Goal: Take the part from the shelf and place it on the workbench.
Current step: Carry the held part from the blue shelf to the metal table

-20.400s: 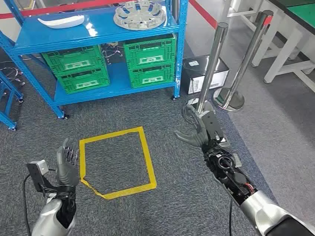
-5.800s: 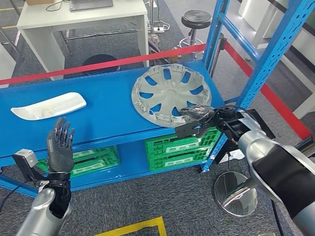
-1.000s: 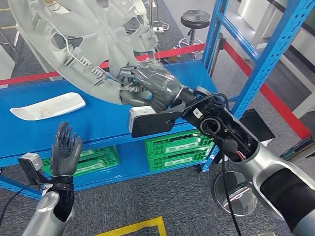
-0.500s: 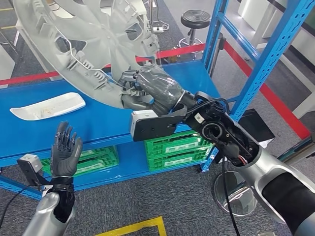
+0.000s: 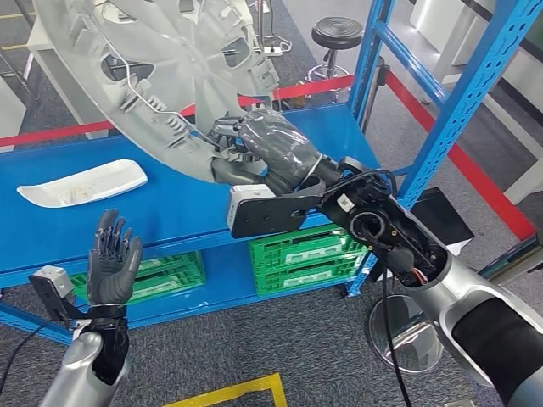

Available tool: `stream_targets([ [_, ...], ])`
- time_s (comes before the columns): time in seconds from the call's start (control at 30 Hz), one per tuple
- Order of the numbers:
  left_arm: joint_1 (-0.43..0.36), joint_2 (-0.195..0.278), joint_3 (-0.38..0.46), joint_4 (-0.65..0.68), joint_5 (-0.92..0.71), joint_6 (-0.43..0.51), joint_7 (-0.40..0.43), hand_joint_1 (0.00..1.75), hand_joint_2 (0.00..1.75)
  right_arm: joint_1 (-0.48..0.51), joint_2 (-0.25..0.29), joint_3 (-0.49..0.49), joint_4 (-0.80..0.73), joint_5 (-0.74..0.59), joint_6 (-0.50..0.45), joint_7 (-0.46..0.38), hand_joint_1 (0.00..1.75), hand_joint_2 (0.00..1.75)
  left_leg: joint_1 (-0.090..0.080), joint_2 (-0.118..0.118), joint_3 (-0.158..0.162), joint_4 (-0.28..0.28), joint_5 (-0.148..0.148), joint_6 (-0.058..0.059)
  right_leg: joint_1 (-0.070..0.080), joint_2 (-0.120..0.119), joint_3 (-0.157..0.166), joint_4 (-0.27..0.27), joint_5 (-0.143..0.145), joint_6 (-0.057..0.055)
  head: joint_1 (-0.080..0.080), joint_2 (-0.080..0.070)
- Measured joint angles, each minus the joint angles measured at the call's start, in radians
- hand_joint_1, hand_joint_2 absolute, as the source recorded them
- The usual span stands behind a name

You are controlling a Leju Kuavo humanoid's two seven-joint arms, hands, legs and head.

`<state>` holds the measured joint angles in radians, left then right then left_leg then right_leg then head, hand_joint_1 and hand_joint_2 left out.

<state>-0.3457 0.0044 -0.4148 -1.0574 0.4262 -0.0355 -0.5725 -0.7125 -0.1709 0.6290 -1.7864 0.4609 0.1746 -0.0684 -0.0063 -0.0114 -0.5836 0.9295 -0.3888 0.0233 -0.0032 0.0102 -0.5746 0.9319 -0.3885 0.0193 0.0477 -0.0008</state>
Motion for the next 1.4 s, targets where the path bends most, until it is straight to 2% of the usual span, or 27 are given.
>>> stream_targets([
  [0.47,-0.001,0.002,0.000,-0.011,-0.001,0.007,0.004,0.00,1.75,0.020,0.000,-0.016,0.000,-0.046,-0.013,0.008,1.75,1.75,0.000,0.000,0.000,0.000,0.000,0.000,0.000,0.000,0.000,0.000,0.000,0.000,0.000,0.000],
  [0.9,0.012,0.019,0.002,-0.048,0.004,0.028,0.019,0.00,1.75,0.115,-0.020,-0.037,0.006,-0.063,-0.040,0.006,1.75,1.75,0.000,-0.001,-0.001,0.002,-0.002,0.000,-0.004,-0.001,0.000,-0.001,0.000,0.001,0.000,0.000],
  [1.1,0.022,0.029,0.007,-0.058,0.011,0.036,0.019,0.00,1.75,0.120,-0.058,-0.079,0.006,-0.081,-0.048,0.017,1.75,1.75,-0.002,0.000,-0.004,0.009,-0.006,0.006,-0.005,0.000,0.000,0.000,-0.002,0.004,0.000,0.000],
  [1.23,0.028,0.034,0.012,-0.068,0.013,0.038,0.019,0.00,1.75,0.120,-0.078,-0.109,0.006,-0.089,-0.057,0.024,1.75,1.75,-0.004,0.000,-0.006,0.011,-0.006,0.014,-0.005,0.000,0.001,0.000,-0.001,0.013,0.000,0.000],
  [1.3,0.030,0.035,0.013,-0.073,0.013,0.038,0.019,0.00,1.75,0.121,-0.087,-0.121,0.006,-0.091,-0.058,0.026,1.75,1.75,0.001,0.002,-0.001,0.004,0.001,0.020,-0.005,0.001,-0.007,0.022,-0.021,0.019,0.003,0.000],
  [1.33,0.030,0.035,0.013,-0.076,0.013,0.038,0.019,0.00,1.75,0.121,-0.091,-0.126,0.005,-0.092,-0.059,0.028,1.75,1.75,0.005,0.004,0.001,0.000,0.003,0.023,-0.005,0.000,-0.023,0.060,-0.048,0.021,0.007,0.000],
  [1.4,0.031,0.034,0.013,-0.078,0.013,0.038,0.019,0.00,1.75,0.128,-0.097,-0.132,0.004,-0.092,-0.059,0.030,1.75,1.75,0.006,0.005,0.002,-0.001,0.004,0.026,-0.009,-0.001,-0.079,0.198,-0.122,0.027,0.014,0.000],
])
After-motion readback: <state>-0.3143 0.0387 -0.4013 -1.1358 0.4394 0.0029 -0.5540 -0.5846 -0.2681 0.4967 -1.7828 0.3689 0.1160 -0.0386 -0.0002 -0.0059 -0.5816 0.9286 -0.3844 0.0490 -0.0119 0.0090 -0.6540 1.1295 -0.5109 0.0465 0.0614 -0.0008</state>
